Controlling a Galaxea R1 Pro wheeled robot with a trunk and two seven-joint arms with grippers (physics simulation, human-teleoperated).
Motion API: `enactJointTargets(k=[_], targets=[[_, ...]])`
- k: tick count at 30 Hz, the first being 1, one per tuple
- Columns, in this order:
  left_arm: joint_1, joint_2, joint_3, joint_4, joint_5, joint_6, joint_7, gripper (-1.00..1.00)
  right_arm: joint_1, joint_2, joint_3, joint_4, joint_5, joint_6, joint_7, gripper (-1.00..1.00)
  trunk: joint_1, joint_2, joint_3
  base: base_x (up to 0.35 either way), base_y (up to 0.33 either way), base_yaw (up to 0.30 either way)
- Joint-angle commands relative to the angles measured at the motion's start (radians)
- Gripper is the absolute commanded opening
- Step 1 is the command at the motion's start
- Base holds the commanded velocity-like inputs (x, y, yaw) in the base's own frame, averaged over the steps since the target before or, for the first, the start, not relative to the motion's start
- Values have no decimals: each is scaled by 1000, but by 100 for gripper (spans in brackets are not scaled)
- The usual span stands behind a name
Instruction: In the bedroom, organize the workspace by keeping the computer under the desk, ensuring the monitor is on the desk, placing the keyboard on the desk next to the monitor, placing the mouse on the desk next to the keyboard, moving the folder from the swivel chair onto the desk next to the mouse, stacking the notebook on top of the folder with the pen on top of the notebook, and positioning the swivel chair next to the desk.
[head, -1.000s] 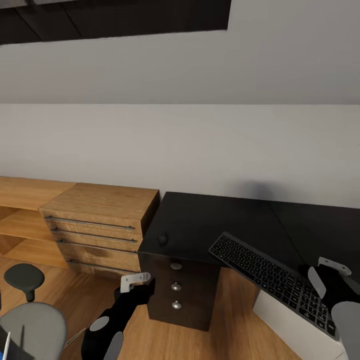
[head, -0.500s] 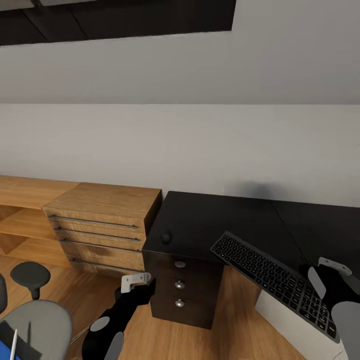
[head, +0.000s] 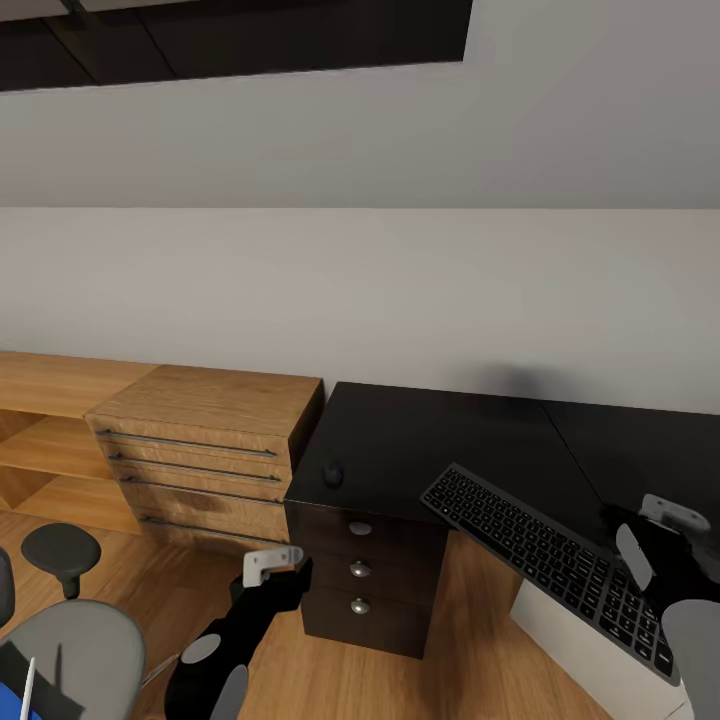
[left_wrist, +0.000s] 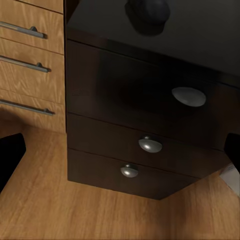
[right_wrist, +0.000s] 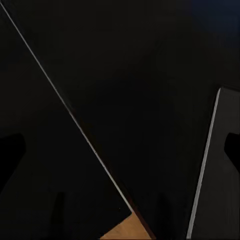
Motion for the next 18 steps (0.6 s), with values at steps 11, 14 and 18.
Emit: enactJointTargets(k=[11,14,18], targets=[[-1,0,-16,12,9,1,10,100,206,122,-2,-537,-17,202,-23,100,0,-1,-1,0,0,0],[-1,0,-28,13,10,1,10,100,291,236,-36,-795,-29,369,-25,100,0,-1,-1,0,0,0],[-1,-14,-27,14,9,-2,20,100,313,267,-36,-795,-33,384,-17,100,0,-1,-1,0,0,0]])
